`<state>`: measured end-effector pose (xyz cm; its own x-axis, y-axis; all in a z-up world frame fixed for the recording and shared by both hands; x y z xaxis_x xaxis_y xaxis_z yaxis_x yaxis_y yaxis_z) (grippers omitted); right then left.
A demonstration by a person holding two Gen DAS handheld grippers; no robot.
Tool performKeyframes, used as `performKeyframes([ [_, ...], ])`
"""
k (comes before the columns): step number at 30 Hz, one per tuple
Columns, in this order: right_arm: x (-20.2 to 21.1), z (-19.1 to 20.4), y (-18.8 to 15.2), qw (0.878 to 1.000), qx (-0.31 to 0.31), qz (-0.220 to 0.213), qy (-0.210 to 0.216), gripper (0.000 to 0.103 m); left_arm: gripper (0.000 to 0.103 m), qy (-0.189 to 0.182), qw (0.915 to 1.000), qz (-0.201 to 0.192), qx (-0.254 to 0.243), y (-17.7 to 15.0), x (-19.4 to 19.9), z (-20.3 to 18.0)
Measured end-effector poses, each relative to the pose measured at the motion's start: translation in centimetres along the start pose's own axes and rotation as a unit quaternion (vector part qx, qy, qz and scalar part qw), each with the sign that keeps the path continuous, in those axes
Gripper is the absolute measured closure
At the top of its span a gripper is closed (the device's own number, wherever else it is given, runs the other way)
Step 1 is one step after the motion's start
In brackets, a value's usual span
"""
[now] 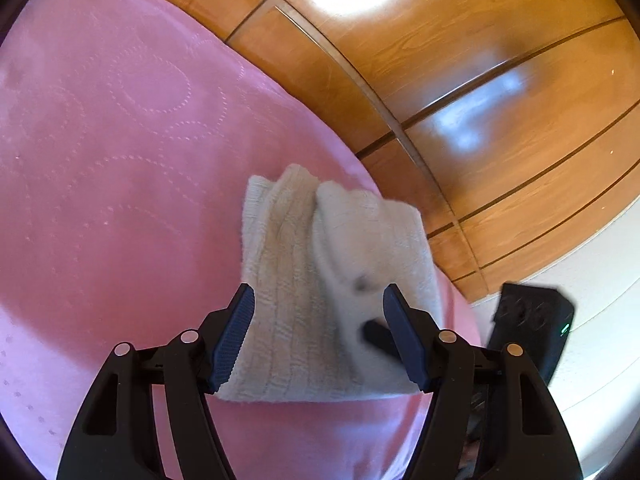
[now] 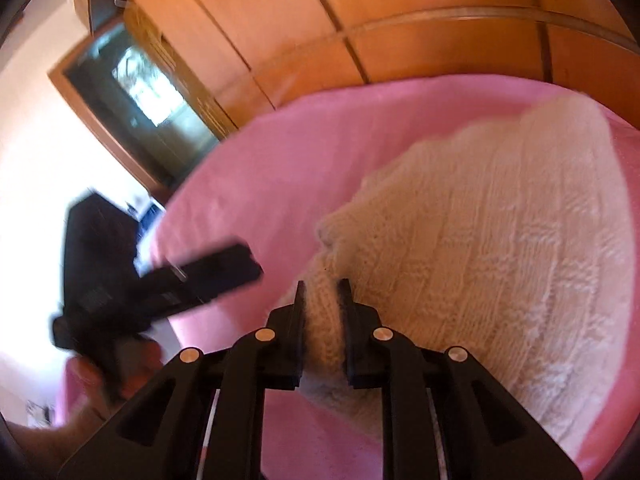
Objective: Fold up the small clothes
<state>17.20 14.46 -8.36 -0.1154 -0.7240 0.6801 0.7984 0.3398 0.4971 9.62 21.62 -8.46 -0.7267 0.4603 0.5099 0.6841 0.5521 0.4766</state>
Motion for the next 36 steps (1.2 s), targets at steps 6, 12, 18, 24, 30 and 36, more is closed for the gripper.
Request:
performKeyframes([
  [6, 3.8, 1.1, -2.0, 0.999, 0.029, -0.034, 0.021, 0.031, 0.033, -0.033, 0.9985, 0.040, 0.014, 1.1, -2.9, -0.9],
  [12, 8.4, -2.0, -5.8, 0.999, -0.006, -0.054, -0.004, 0.019, 0.031, -0.031, 0.9965, 0.077, 0.002, 1.4, -6.6, -2.5],
  [18, 12.9, -8.0, -9.6, 0.992, -0.085, -0.079, -0.050, 0.013, 0.031, -0.018, 0.9927, 0.118, -0.013, 0.6, -10.6, -3.6],
  [24, 14.5, -10.7, -10.8, 0.983, -0.136, -0.095, -0.076, 0.013, 0.089, -0.006, 0.9934, 0.093, -0.067, 1.2, -10.1, -5.9],
  [30, 15.4, -10.2, -8.5, 0.982, -0.117, -0.126, -0.075, 0.015, 0.090, 0.007, 0.9907, 0.017, -0.135, 3.5, -3.9, -8.3],
  [36, 12.2, -7.5, -4.5, 0.989, -0.062, -0.122, -0.057, 0.041, 0.090, 0.108, 0.9797, 0.042, -0.164, 2.5, -5.3, -4.3],
])
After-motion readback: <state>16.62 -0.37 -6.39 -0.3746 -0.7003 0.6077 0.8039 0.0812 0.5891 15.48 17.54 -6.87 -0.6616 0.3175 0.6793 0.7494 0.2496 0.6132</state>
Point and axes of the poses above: each gripper's, at about its wrist camera, not at the fingertips, and x roughly against the way its jaws point, z to its left, y to its top, the point moved 6 cm from there along -x, roughly the way its jaws point, and after that the axes turned 3 degrees about -x, right-handed, at the moved point
